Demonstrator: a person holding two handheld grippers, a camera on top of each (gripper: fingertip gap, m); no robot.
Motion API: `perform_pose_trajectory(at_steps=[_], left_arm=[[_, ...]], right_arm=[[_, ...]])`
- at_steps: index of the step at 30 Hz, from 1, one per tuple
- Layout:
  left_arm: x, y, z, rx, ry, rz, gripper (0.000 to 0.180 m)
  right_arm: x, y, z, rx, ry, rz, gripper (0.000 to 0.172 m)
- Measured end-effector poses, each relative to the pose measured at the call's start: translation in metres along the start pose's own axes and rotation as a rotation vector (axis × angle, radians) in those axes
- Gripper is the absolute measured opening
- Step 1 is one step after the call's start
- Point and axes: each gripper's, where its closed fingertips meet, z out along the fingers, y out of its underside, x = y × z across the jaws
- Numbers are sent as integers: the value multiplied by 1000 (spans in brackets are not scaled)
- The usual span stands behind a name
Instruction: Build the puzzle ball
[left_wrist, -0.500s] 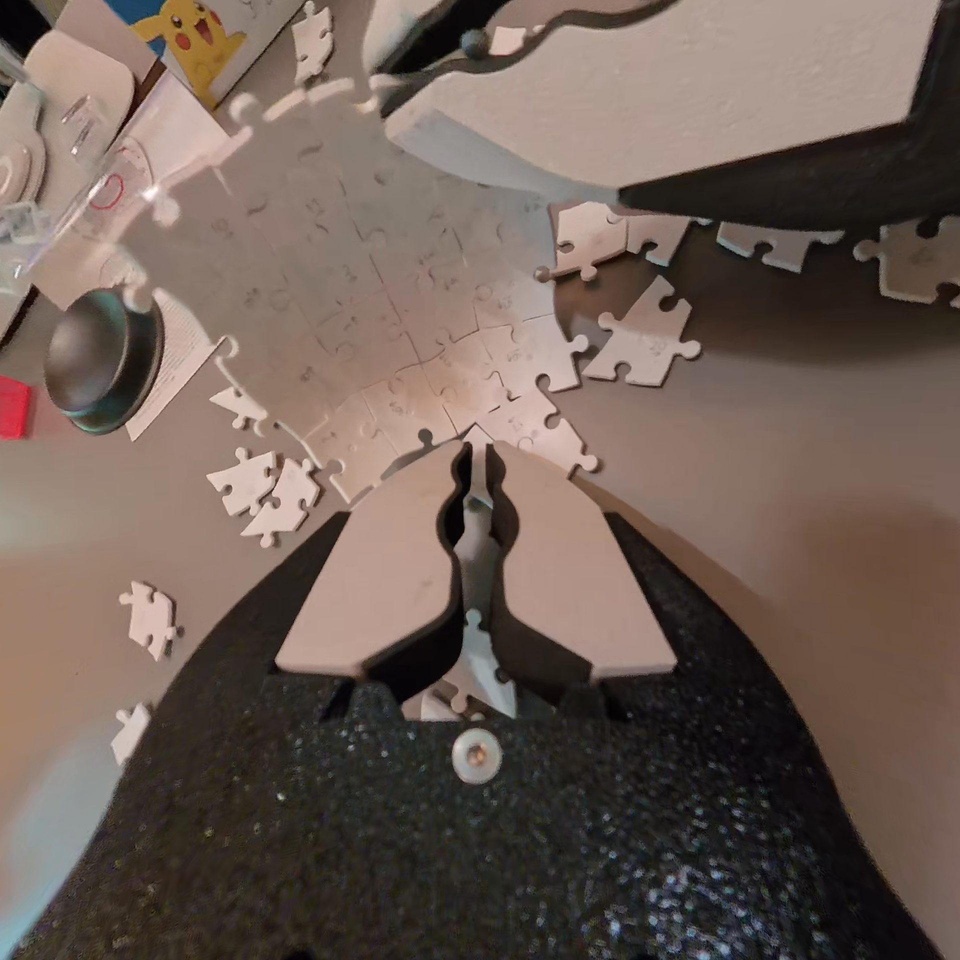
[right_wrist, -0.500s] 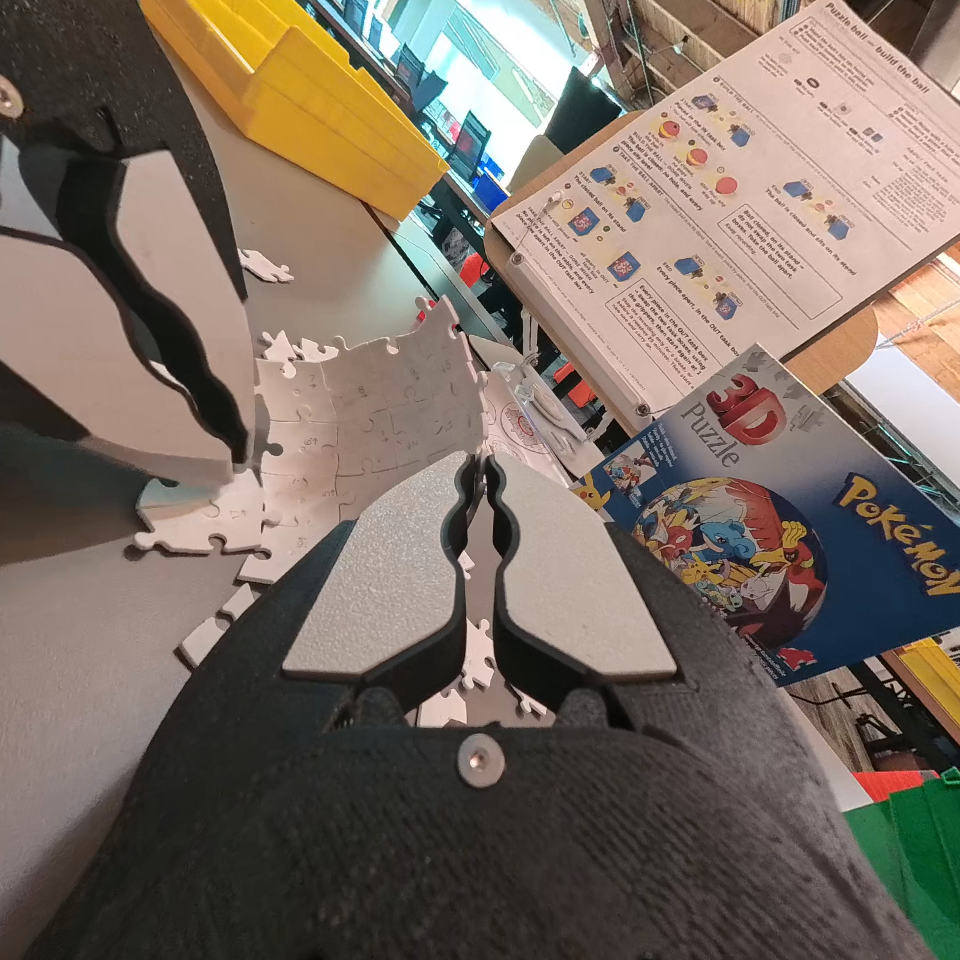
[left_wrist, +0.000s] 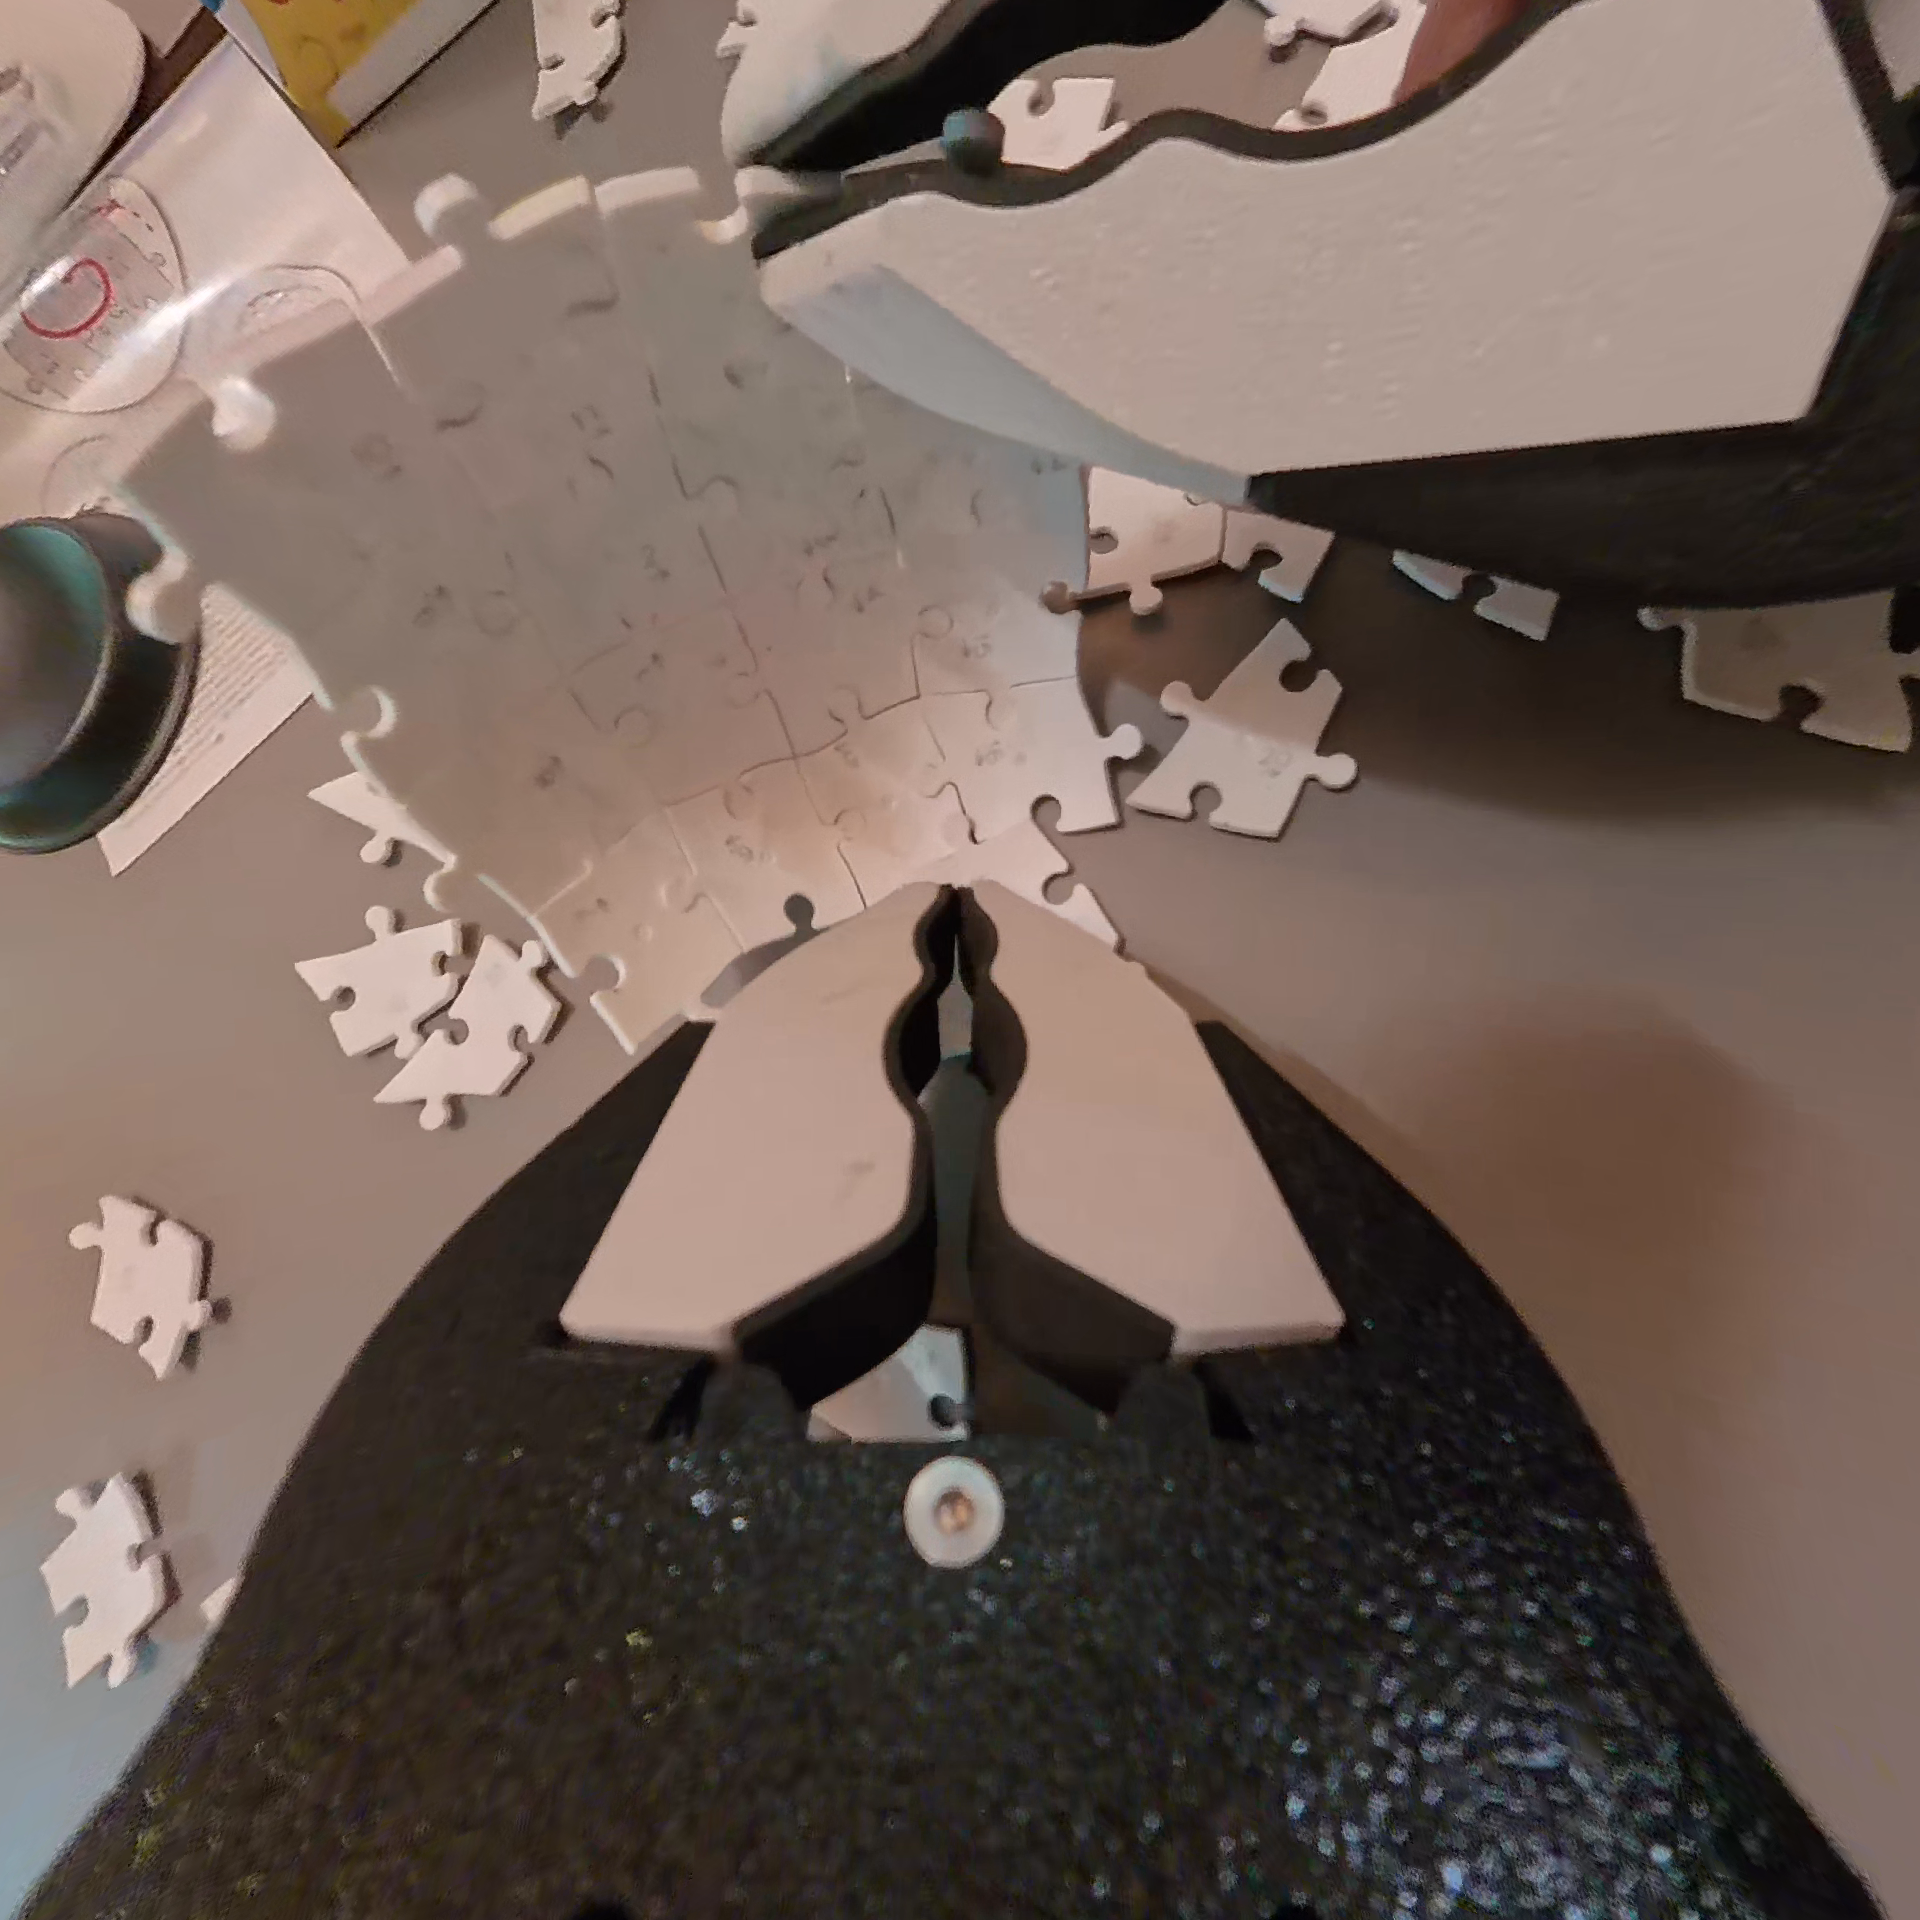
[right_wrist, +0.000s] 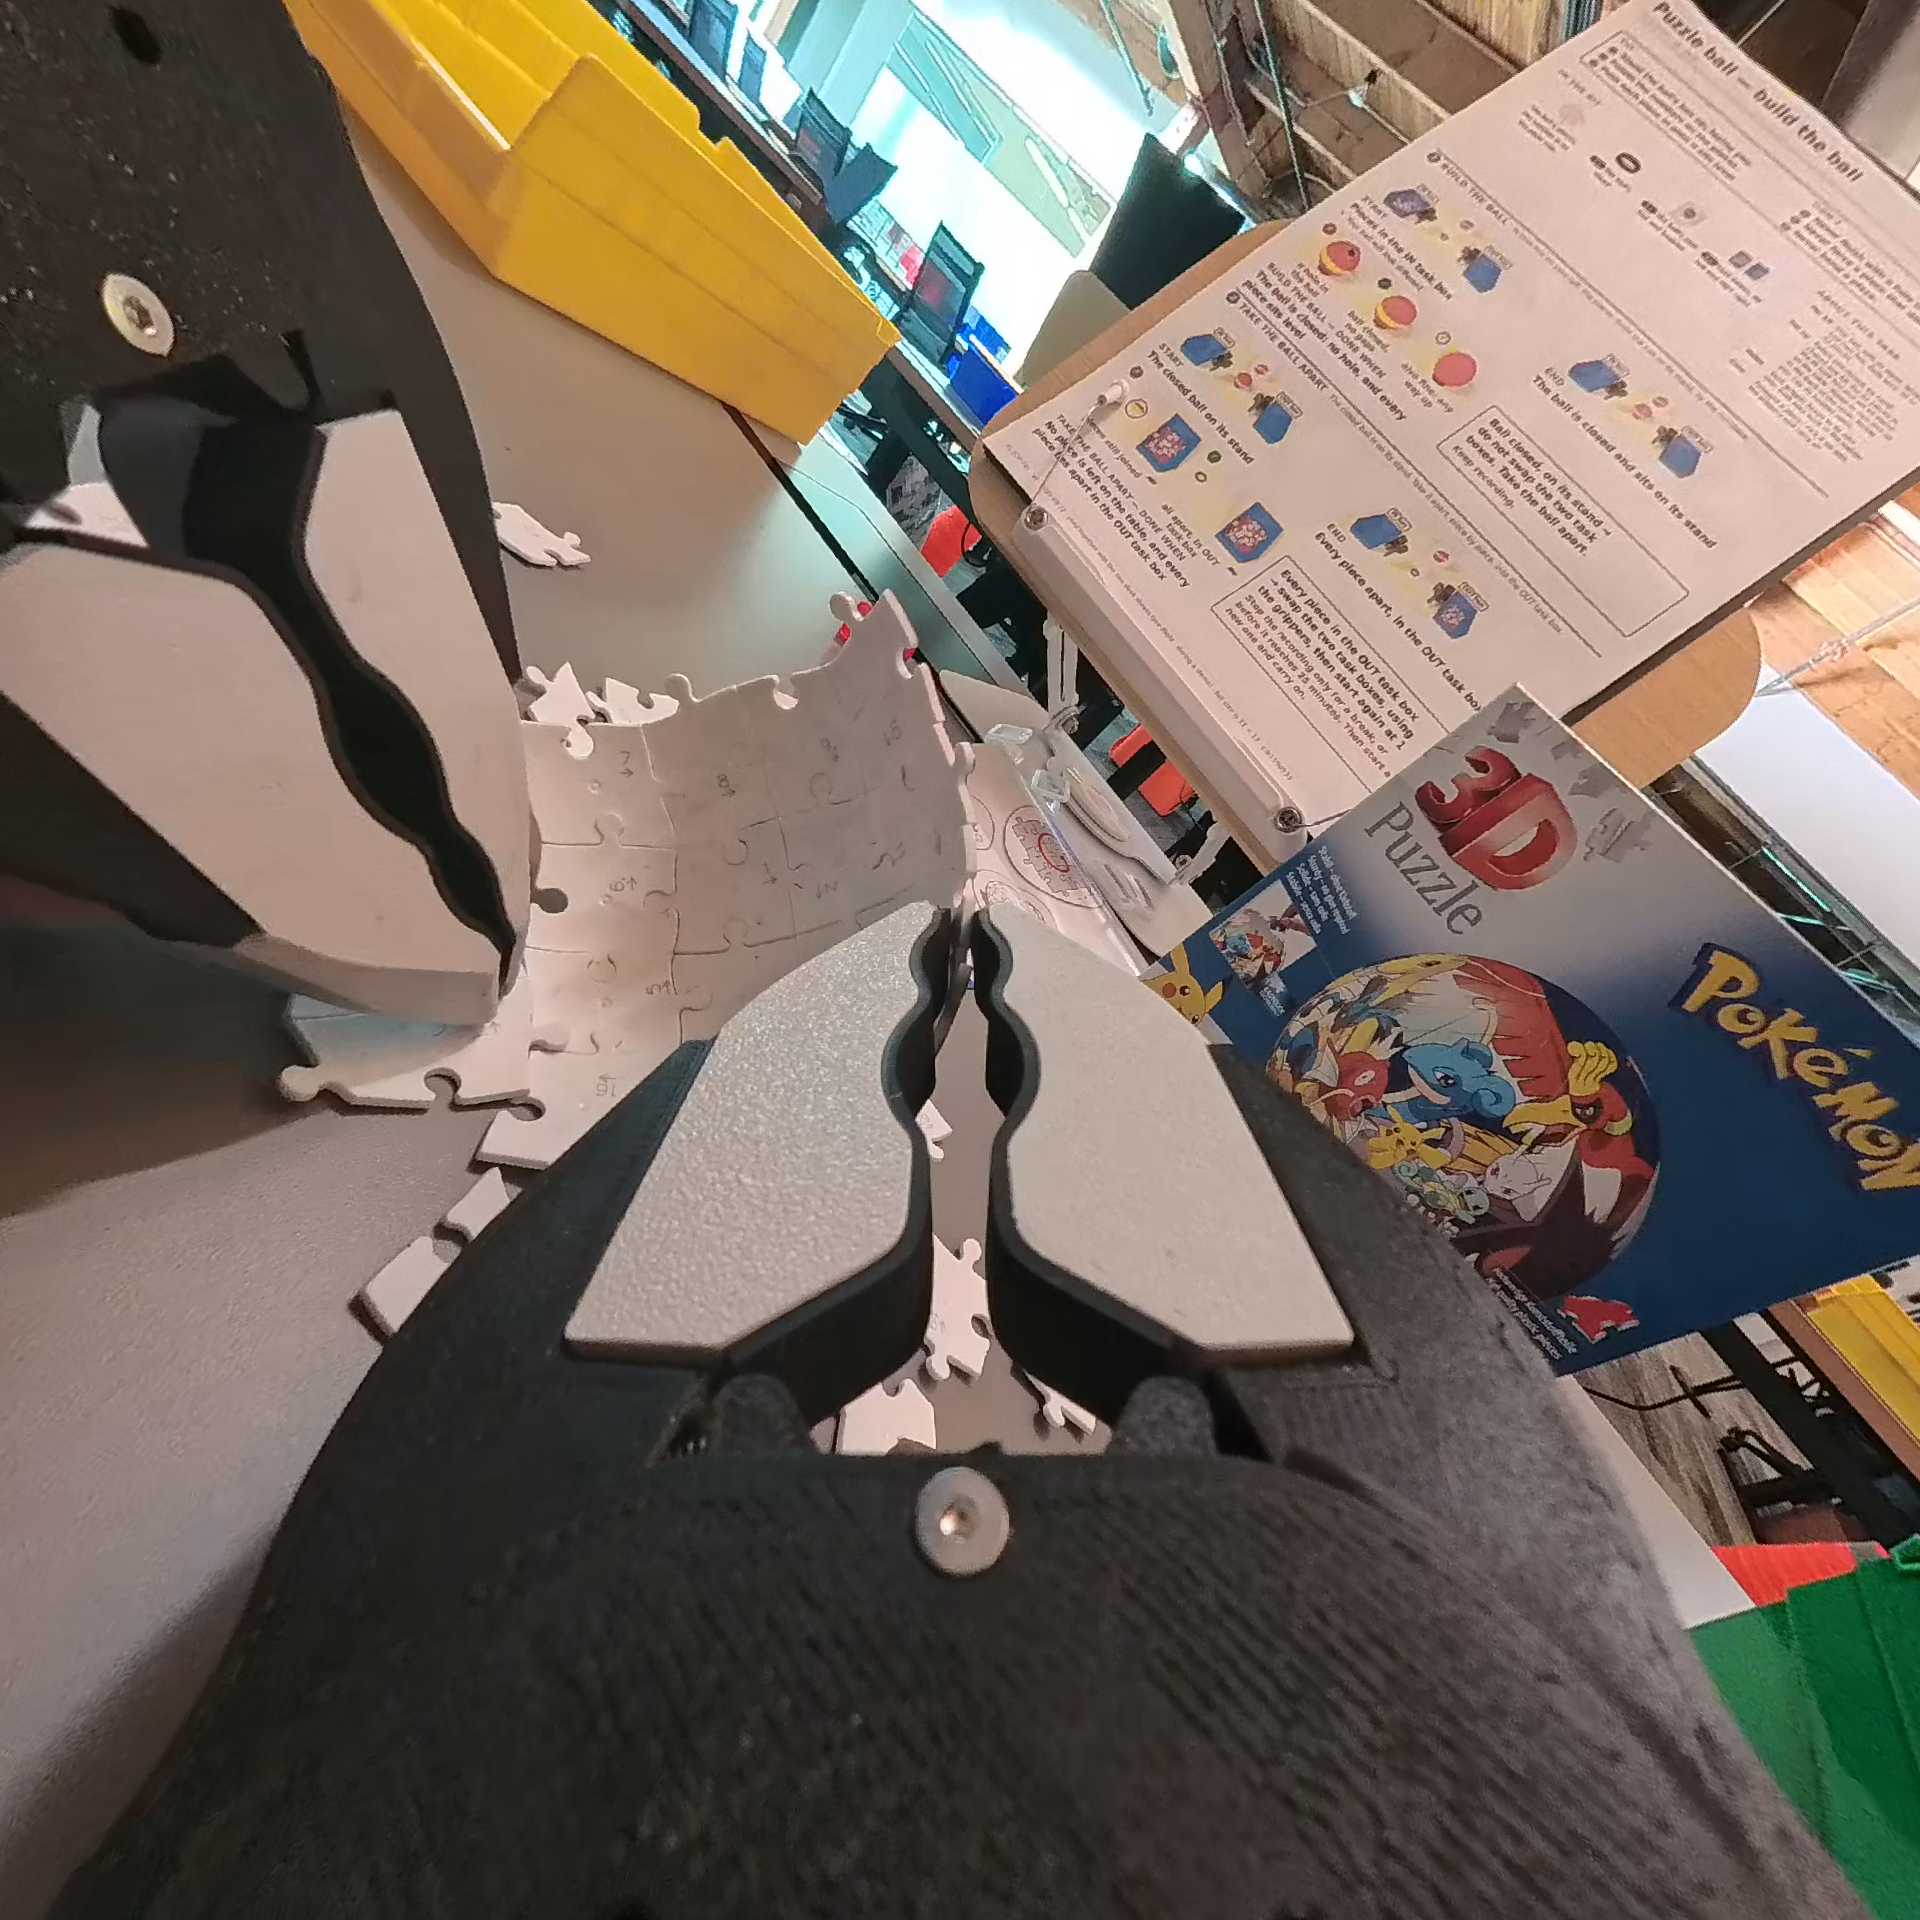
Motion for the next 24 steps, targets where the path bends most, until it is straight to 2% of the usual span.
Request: perform_pose_trajectory(at_steps=[8, 13, 16, 24], left_arm=[[10, 0, -2, 67, 152, 59, 0], [9, -4, -13, 87, 79, -4, 14], [4, 8, -18, -4, 0, -87, 29], [9, 13, -13, -27, 24, -100, 29]], right_arm=[[0, 0, 0, -1, 0, -2, 4], [0, 0, 0, -1, 0, -3, 4], [0, 0, 0, 0, 0, -2, 4], [0, 0, 0, 0, 0, -1, 4]])
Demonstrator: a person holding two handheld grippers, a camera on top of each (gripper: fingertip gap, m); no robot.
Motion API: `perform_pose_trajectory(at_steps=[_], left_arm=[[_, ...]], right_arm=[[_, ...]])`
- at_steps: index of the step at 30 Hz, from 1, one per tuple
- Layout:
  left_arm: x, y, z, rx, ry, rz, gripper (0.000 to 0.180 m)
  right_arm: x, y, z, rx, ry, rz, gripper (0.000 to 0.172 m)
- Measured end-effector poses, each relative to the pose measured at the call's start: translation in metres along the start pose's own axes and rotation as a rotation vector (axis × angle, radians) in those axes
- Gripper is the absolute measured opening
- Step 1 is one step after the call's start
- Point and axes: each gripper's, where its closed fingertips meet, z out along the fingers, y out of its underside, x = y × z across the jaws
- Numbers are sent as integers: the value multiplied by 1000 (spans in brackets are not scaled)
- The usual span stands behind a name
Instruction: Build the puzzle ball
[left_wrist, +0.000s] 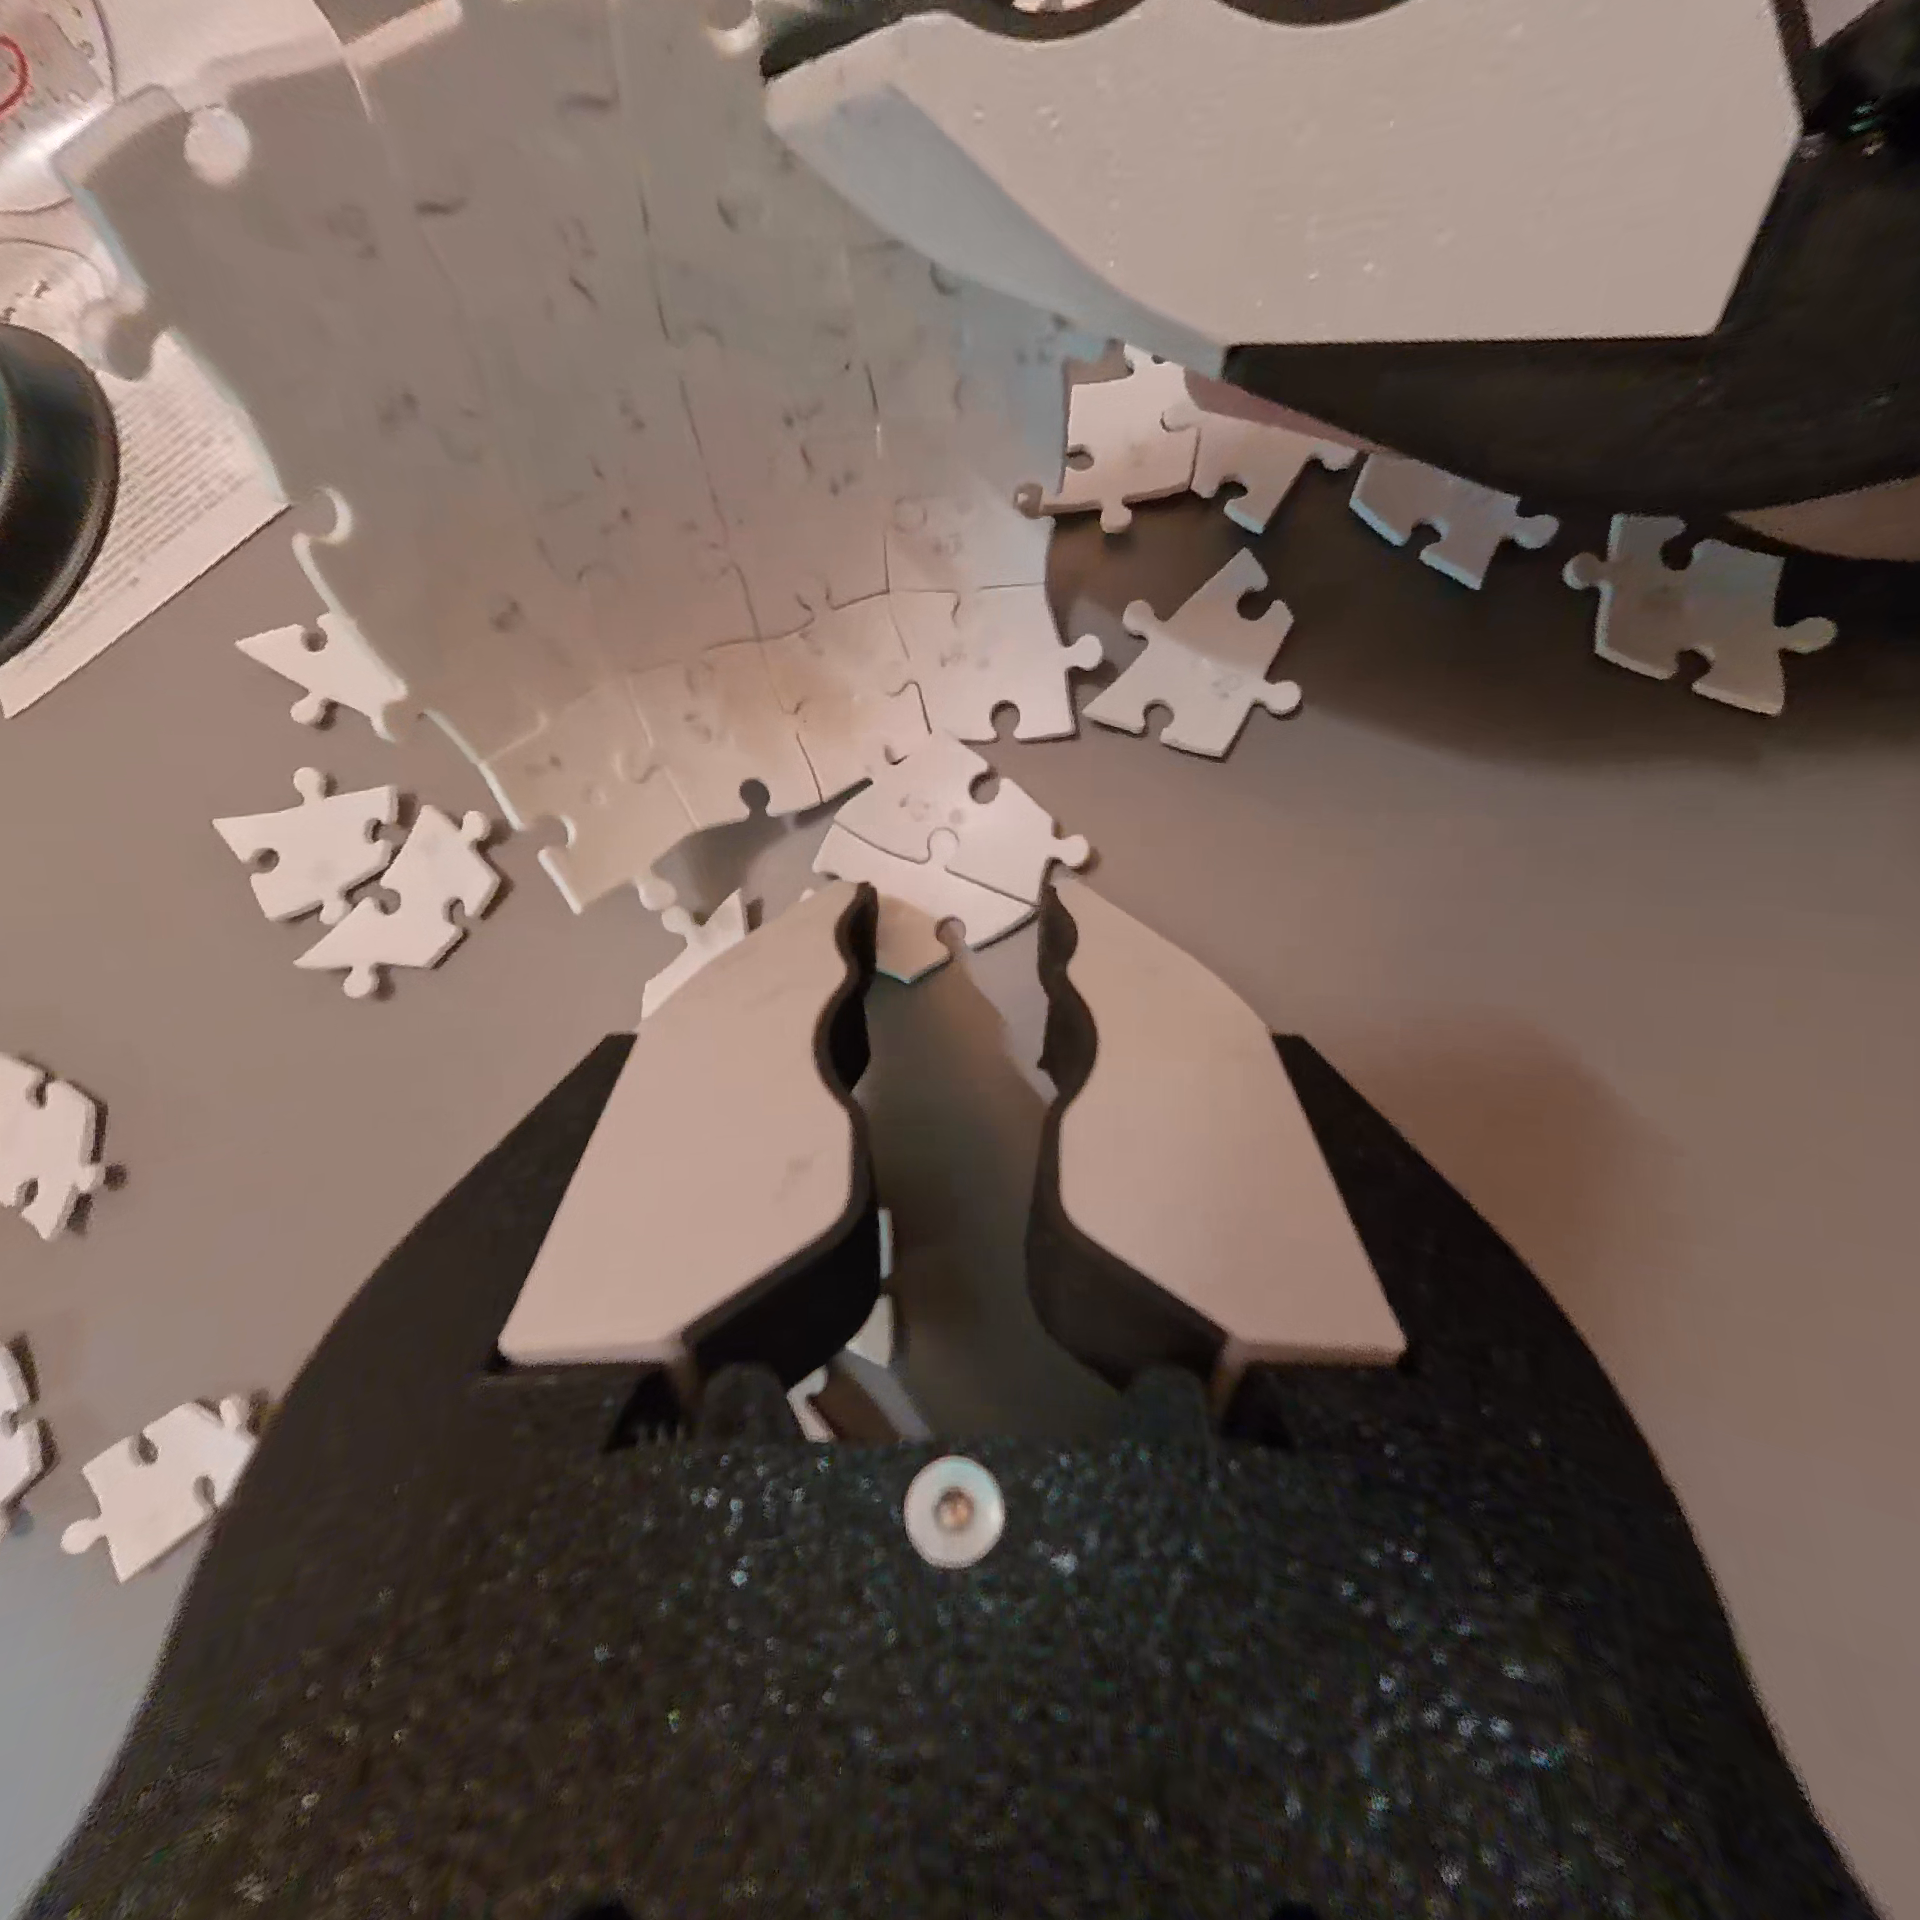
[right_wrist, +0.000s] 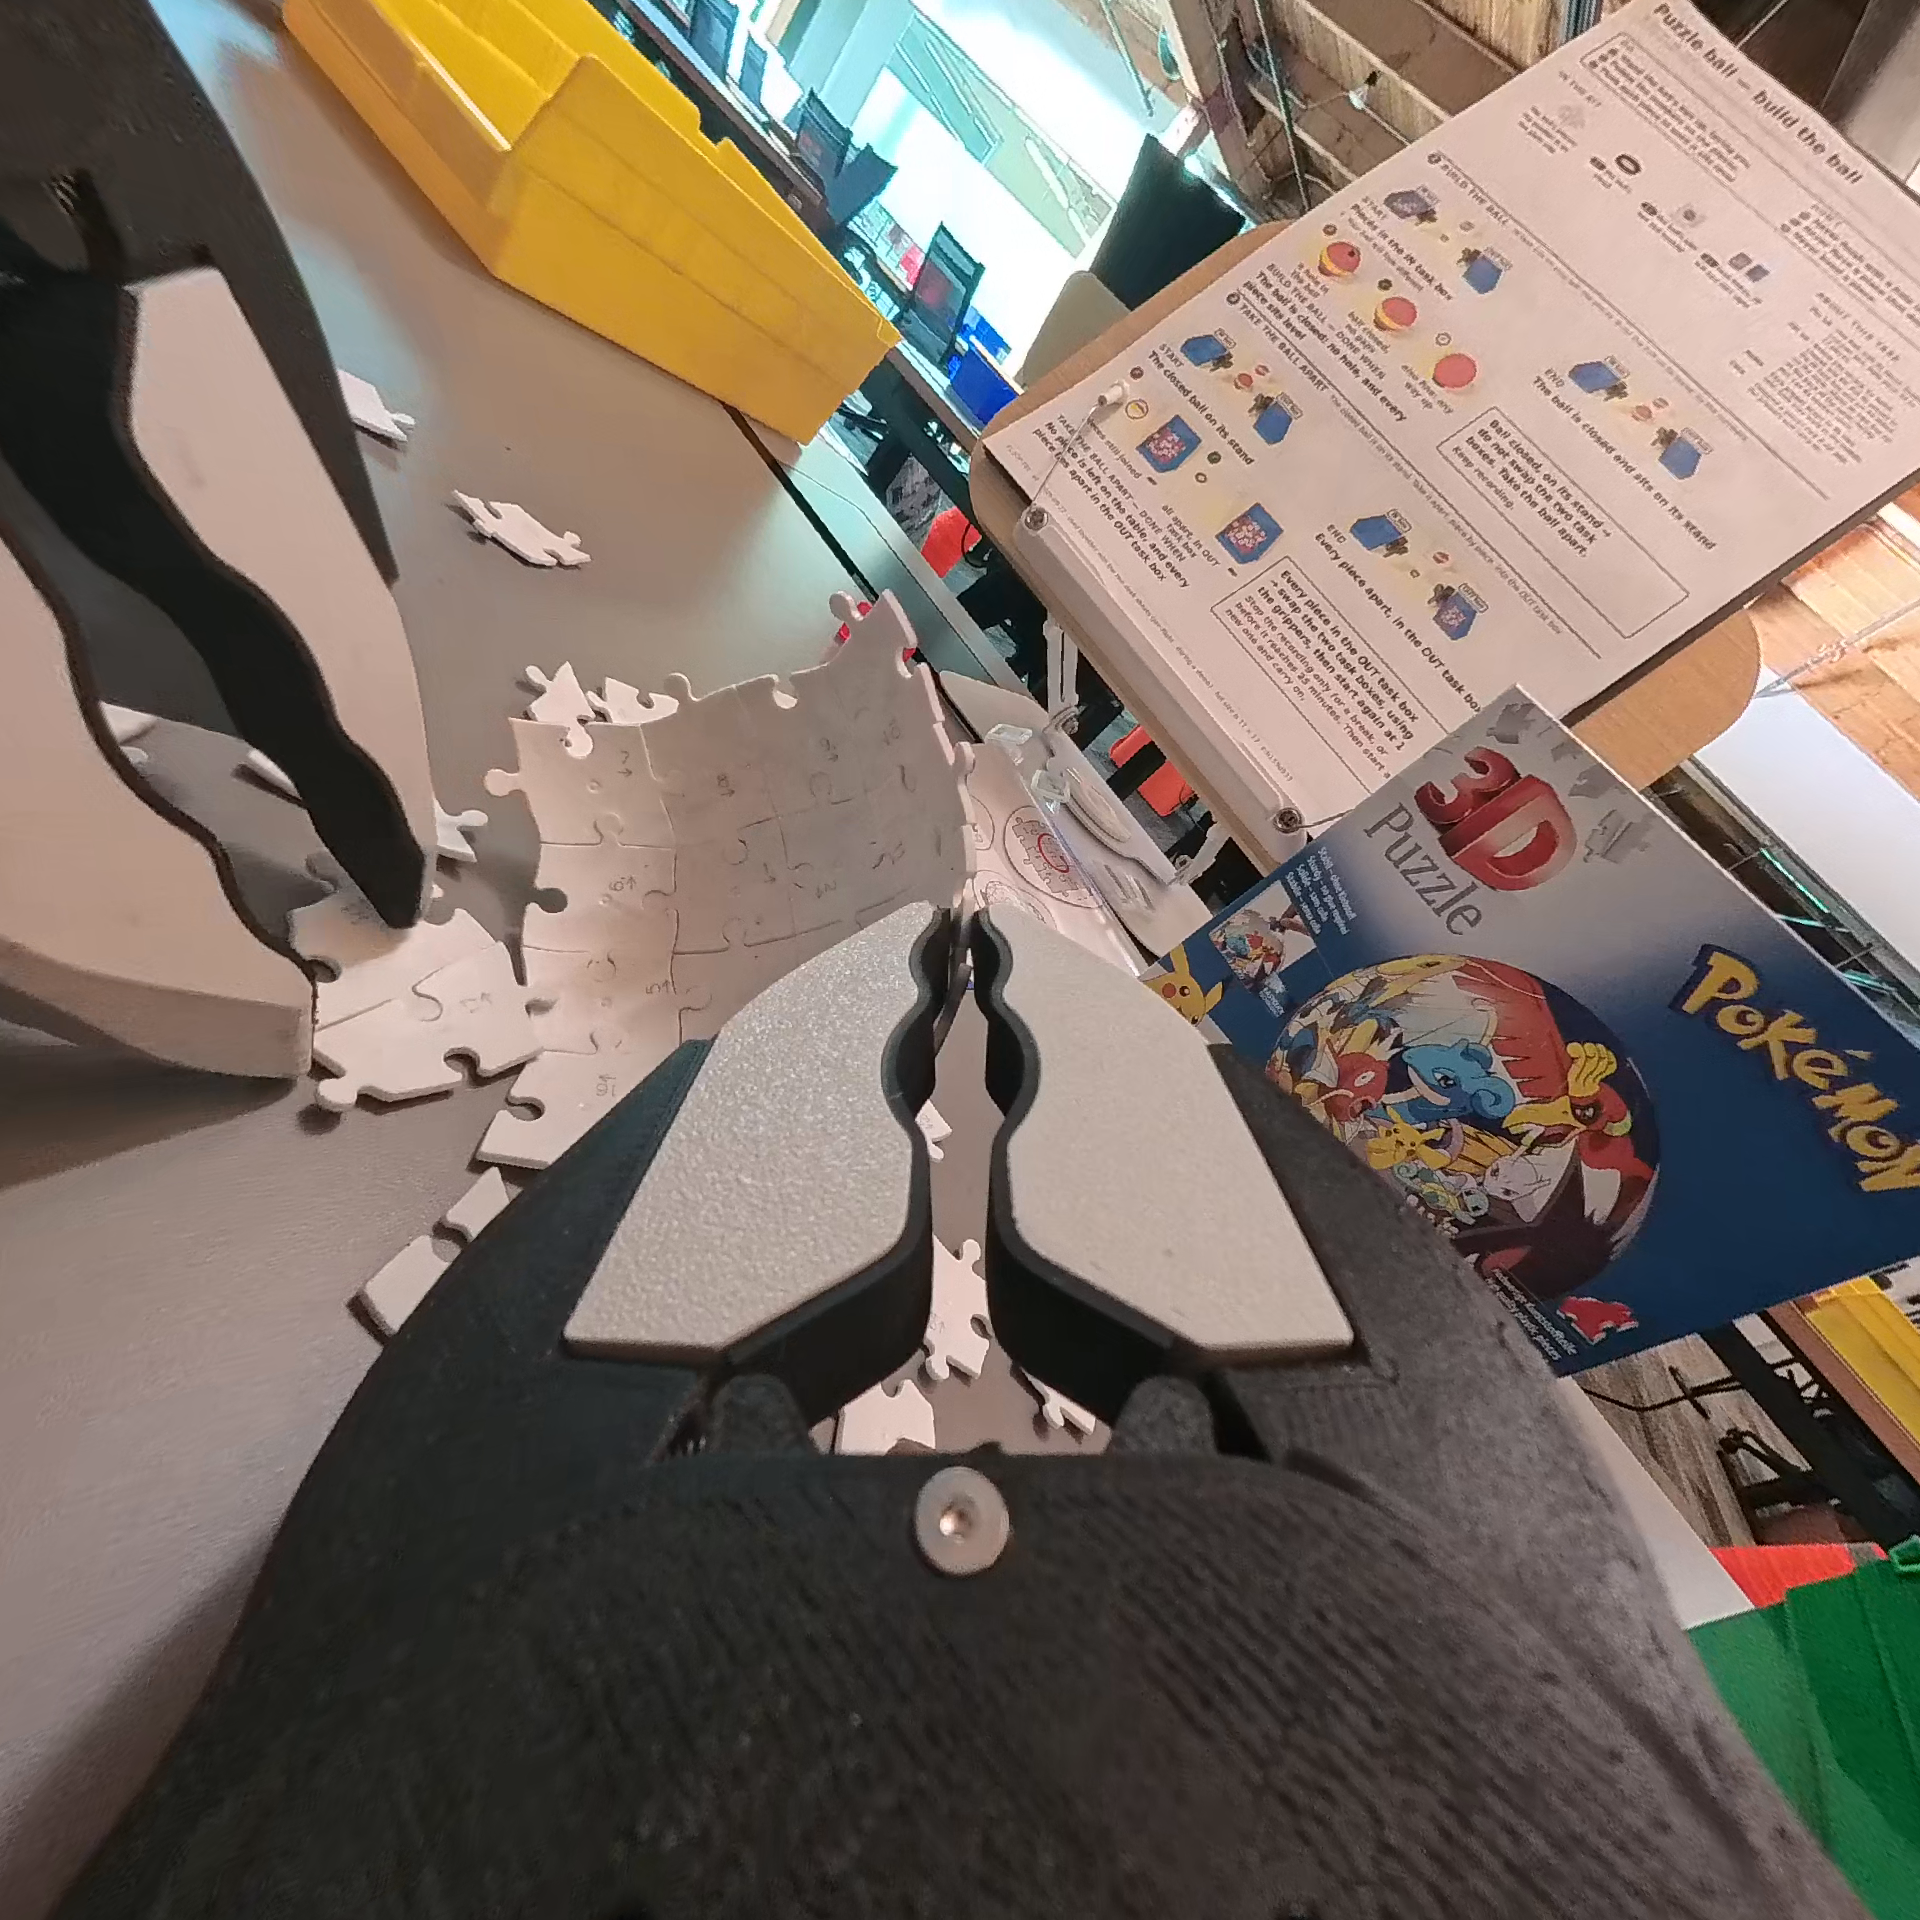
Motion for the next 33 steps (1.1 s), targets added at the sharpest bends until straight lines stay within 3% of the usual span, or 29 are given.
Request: perform_pose_trajectory(at_steps=[8, 13, 21, 33], left_arm=[[4, 0, 1, 3, 207, 142, 19], [-9, 8, -6, -71, 146, 130, 30], [-15, 13, -5, -78, 101, -66, 49], [-11, 9, -3, -61, 169, 55, 40]], right_arm=[[0, 0, 0, 0, 0, -1, 4], [0, 0, 0, -1, 0, -1, 4], [0, 0, 0, 1, -2, 1, 4], [0, 0, 0, 1, -3, 2, 4]])
